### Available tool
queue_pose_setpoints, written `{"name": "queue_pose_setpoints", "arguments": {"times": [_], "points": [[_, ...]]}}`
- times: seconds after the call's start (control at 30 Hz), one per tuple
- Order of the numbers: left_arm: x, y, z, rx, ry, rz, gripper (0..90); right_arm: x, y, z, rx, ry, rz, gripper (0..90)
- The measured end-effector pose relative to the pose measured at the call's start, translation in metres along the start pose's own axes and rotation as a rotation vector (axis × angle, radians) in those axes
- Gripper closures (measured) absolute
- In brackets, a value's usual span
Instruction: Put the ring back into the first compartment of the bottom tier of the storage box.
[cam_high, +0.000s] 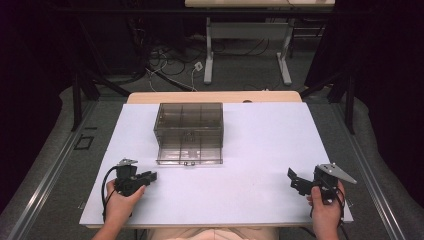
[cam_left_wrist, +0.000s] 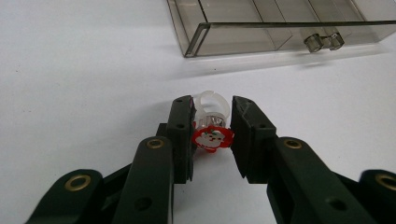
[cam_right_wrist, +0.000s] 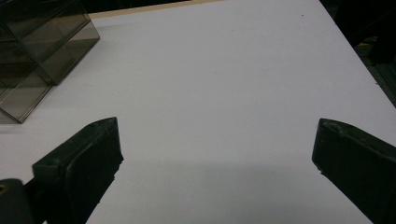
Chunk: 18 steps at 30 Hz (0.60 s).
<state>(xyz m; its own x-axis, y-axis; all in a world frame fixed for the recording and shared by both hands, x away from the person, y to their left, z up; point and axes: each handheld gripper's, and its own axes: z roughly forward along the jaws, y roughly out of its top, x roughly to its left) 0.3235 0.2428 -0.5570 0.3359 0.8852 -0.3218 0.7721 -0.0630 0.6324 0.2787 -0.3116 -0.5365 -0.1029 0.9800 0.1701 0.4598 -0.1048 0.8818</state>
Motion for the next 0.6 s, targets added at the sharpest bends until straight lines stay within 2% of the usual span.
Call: {"name": "queue_pose_setpoints", "arguments": {"times": [0.03, 0.5, 0.6], "points": [[0.0006, 0.0001, -0.0004, 0.002, 0.0, 0.001, 70.3, -0.0009, 0.0006, -0.0013, 0.023, 0.006, -0.007, 1.2], [0.0013, 0.0007, -0.0059, -0.011, 0.0, 0.006, 71.1, -0.0015, 0.0005, -0.001, 0.015, 0.003, -0.007, 1.2], [0.0018, 0.0002, -0.0065, -0.027, 0.003, 0.002, 71.0, -0.0012, 0.0005, -0.0009, 0.012, 0.004, -0.005, 1.2]]}}
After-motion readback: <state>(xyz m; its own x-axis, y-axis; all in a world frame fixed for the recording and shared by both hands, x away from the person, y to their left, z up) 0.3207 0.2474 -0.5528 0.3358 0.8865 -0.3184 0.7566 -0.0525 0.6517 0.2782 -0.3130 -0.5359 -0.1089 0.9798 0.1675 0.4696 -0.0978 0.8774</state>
